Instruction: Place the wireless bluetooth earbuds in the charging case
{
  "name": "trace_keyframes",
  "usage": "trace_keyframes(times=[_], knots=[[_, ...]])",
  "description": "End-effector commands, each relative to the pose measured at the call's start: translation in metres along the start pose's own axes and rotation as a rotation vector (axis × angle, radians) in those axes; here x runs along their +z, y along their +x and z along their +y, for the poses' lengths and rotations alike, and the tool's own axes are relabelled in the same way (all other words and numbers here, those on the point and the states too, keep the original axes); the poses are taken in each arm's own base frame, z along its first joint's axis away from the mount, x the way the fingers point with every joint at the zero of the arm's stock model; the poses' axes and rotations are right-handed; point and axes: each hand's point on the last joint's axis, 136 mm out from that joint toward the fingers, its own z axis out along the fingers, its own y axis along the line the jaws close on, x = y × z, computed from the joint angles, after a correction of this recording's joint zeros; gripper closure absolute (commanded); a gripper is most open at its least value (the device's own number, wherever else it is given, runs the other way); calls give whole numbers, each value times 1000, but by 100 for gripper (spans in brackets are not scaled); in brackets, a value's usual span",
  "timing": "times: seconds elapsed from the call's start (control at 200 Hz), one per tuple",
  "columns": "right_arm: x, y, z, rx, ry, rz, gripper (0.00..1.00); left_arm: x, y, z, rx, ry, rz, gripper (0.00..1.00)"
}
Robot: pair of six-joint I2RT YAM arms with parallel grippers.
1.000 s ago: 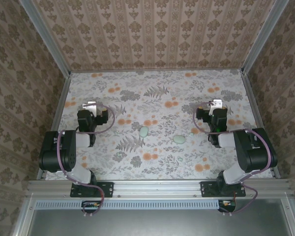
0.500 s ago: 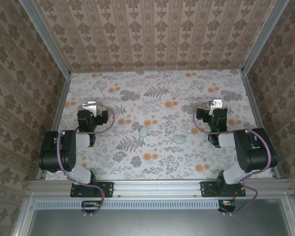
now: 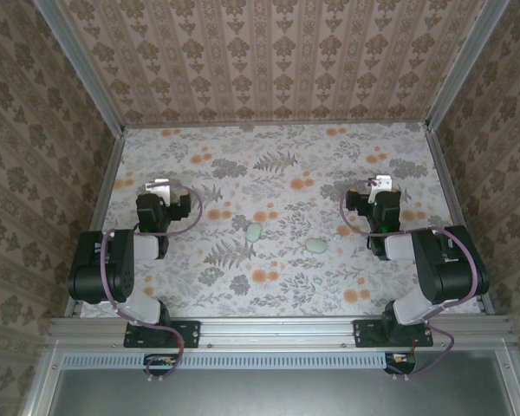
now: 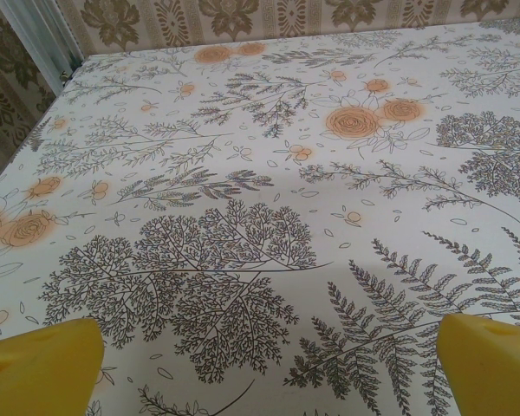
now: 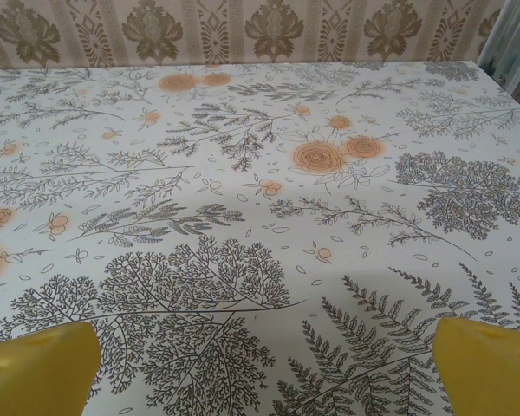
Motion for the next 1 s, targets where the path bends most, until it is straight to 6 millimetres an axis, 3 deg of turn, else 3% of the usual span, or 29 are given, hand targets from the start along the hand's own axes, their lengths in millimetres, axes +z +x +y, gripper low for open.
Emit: trace_keyframes(times=[0.0,0.59,0.76,0.92,0.995], knots=[[-4,-2,0,17,-12,-5,0,-4,-4,2,20,4,-13,0],[-4,-3,0,18,-11,-7,0,-5,-4,2,20,5,-14,0],[-4,-4,3,10,-26,-4,0,-9,-12,2,25,2,-15,0],[-12,-22,1,13,-18,53,0,-25,-29,11,-15,-49,23,0],[-23,-45,-3,52,-5,56,0,-35,-37,14,-48,-58,52,0]])
